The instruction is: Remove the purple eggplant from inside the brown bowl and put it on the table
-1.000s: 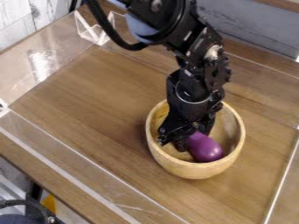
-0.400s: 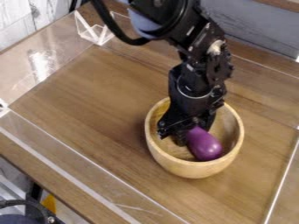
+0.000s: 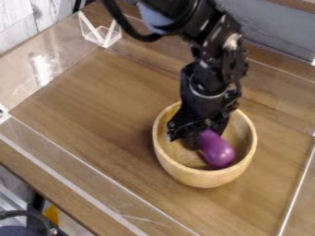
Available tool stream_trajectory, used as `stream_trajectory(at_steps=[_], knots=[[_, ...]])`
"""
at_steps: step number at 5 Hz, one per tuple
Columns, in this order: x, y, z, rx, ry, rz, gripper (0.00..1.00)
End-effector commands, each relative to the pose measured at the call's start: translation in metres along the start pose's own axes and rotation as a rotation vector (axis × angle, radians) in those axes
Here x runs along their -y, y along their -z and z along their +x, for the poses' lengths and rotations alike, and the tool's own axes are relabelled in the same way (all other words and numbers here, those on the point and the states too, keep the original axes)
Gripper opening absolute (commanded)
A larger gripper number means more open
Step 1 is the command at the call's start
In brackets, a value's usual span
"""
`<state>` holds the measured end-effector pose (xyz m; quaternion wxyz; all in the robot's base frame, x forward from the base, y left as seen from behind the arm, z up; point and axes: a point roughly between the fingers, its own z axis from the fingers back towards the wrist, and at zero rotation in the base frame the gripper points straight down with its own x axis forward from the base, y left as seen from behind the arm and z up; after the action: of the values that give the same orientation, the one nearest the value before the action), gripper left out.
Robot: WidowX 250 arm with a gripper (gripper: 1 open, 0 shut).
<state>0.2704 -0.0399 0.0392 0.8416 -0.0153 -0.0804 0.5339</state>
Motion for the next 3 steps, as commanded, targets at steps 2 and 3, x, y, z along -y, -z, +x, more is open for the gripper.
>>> stream_trajectory(at_steps=[2,3], knots=[[0.0162,-0.0306,0.0083,-0.002,-0.041,-0.074,0.00],[0.0115,-0.0301,0.0082,-0.002,-0.044,-0.073,0.00]])
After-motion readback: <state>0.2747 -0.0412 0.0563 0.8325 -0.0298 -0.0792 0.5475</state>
